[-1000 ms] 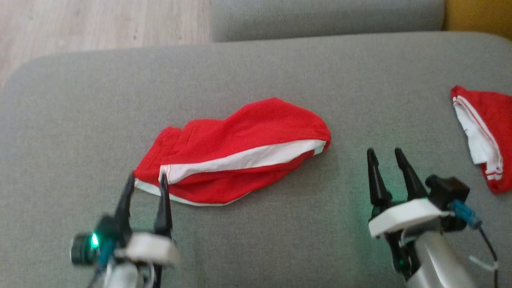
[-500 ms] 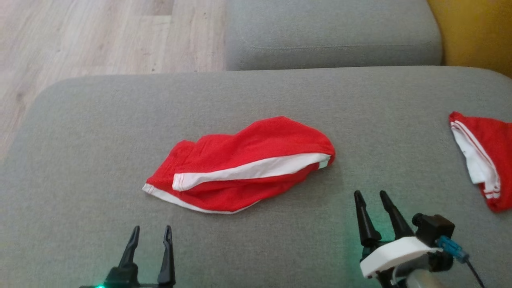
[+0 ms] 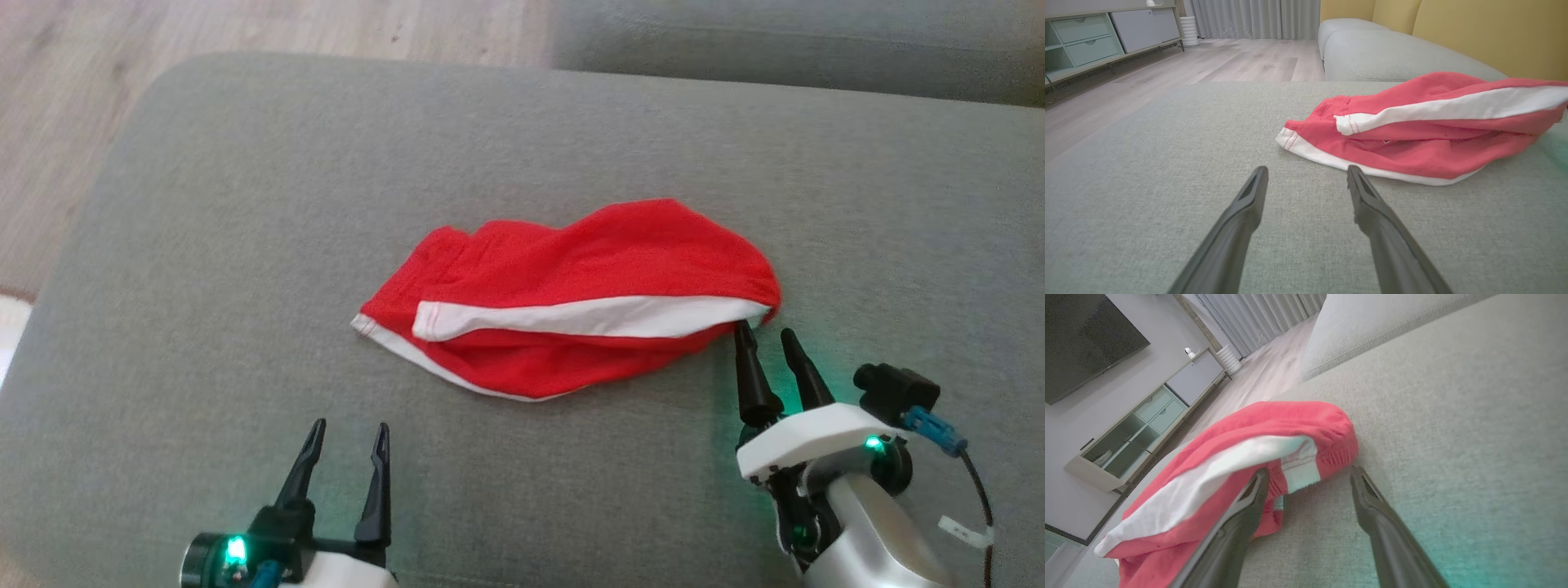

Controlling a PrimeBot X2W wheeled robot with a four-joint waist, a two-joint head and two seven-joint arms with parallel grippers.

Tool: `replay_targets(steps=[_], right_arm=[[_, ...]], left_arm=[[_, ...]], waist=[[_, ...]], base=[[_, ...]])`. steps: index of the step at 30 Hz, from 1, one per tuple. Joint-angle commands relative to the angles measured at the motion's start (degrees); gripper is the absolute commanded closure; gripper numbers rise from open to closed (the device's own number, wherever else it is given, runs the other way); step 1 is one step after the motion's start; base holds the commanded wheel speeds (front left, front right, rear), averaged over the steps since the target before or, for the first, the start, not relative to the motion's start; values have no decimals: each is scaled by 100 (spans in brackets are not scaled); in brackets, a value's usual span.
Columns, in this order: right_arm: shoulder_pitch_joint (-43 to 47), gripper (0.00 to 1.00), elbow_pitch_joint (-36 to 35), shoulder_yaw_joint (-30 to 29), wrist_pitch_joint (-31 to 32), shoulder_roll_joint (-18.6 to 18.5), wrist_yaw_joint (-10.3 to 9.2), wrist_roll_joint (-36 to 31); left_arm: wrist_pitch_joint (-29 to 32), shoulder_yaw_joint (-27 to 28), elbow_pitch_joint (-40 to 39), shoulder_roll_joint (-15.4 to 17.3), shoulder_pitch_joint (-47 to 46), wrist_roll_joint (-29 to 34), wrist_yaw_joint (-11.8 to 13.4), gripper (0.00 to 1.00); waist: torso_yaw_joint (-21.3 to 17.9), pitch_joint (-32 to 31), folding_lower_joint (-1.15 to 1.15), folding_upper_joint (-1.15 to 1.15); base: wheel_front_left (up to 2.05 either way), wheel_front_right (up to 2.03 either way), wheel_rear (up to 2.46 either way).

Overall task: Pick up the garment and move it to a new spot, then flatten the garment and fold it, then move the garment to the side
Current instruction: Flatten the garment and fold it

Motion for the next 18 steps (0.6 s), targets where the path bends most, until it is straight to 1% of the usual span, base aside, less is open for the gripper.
replay_targets(steps=[1,6,10,18], right_arm=[[-179,0,-38,144,-38,-8,-4,175],[-272,0,125,330,-38,-8,-4,746],[-308,0,95,403,-38,-8,-4,895],[-349,0,-285,567,-38,-8,-4,1333]], left_arm=[[-30,105,-140,7,-229,-44,-5,0],[-30,32,-132,6,-254,-77,3,0],[-30,7,-151,6,-271,-88,16,0],[-31,-92,-205,6,-323,-60,-14,0]], waist=[[178,145,-1,0],[281,198,-1,0],[293,220,-1,0],[274,260,-1,0]], base=[[0,0,0],[0,0,0],[0,0,0],[0,0,0]])
